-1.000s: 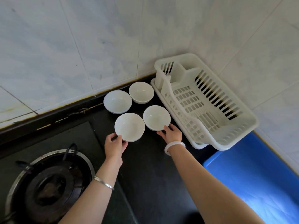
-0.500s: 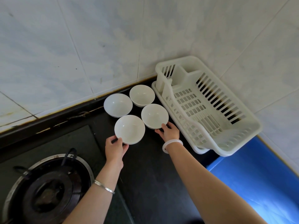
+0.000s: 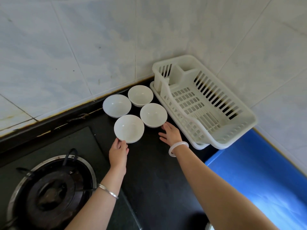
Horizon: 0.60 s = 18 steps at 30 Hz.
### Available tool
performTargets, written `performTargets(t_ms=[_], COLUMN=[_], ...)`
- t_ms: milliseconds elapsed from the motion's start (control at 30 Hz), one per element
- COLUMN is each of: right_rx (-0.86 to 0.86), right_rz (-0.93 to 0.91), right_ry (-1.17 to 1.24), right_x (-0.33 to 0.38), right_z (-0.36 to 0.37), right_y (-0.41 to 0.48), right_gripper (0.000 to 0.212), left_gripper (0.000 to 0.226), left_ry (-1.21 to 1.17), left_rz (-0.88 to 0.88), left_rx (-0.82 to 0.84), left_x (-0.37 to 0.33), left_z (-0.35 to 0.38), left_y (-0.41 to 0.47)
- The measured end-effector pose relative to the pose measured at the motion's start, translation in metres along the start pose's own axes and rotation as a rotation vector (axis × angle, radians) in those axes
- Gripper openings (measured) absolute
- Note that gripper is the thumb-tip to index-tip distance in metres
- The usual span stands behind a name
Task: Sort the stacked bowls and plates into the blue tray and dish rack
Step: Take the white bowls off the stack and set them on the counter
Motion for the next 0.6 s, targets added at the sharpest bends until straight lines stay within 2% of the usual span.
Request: performTargets(t_ms=[167, 300, 433, 600], right_rx=[0.079, 0.095, -0.03, -0.211], right_rz=[-0.112, -0.193, -0.234, -0.181], right_ry=[-0.172, -0.301, -0.492, -0.813], right_x=[0.005, 0.001, -0.013, -0.045], right_z=[-0.035, -0.088, -0.156, -0.232], right_y=[-0.042, -0.098, -0.159, -0.228], right_gripper=[0.03, 0.018, 0.017, 0.019], left_gripper=[0.043, 0.034, 0.027, 0.028], left_ry=[0.231, 0.594, 0.917, 1.129], left_rz=[0.059, 0.178, 0.337, 0.403], left_rx=[0.078, 0.191, 0.296, 0.451], left_x=[0.026, 0.058, 0.1, 0.156], left_z=[0.003, 0.02, 0.043, 0.068], left_y=[-0.029, -0.069, -0.114, -0.167])
Point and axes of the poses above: each hand's wrist, its own y-axis towards the middle knuckle, its own z-axis out of the palm, x = y × z, the point moved 6 cm from there along y, towards the middle knuckle, and after that the axes turned 14 degrees about -z, right-handed, at the moved point
